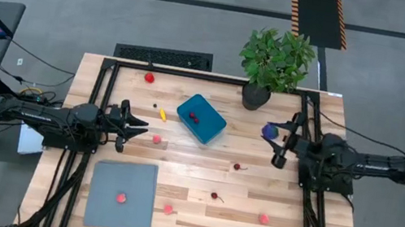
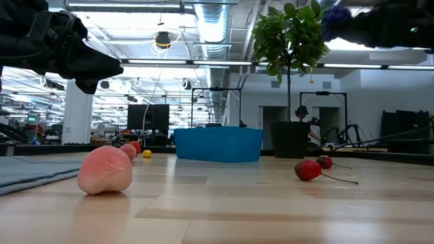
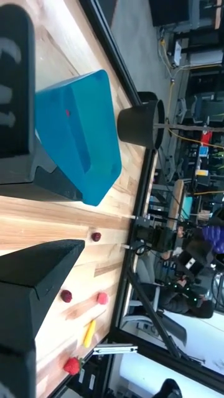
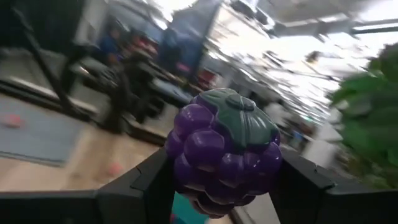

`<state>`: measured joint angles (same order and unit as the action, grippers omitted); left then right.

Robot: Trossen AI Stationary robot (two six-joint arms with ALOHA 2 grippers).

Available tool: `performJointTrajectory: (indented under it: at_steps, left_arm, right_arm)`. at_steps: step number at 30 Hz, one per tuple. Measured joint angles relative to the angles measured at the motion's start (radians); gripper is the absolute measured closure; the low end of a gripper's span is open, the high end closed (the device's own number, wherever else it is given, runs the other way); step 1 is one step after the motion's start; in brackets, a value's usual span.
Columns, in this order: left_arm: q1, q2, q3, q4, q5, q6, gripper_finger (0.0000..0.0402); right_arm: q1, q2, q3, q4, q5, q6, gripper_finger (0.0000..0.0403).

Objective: Pick and placing Produce into tupperware
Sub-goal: Put the grapes into the container

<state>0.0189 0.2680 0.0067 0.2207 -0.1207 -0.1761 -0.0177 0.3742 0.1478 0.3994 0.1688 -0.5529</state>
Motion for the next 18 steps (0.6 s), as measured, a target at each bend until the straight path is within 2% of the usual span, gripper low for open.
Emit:
performJointTrajectory:
  at_steps: [6,13,18]
  left_arm:
    - [0.0,0.0,0.0,0.001,0.0,-0.002,0.0303]
    - [0.0,0.0,0.0,0.001,0.0,-0.003,0.0303]
    - [0.0,0.0,0.0,0.002,0.0,-0.004,0.0303]
  right_arm:
    - [0.018,0.136,0.006,0.049,0.171,-0.083,0.0168]
    - [0.018,0.316,0.096,0.047,0.196,0.007,0.0168]
    - [0.018,0.477,0.235,-0.029,0.193,0.284,0.0168]
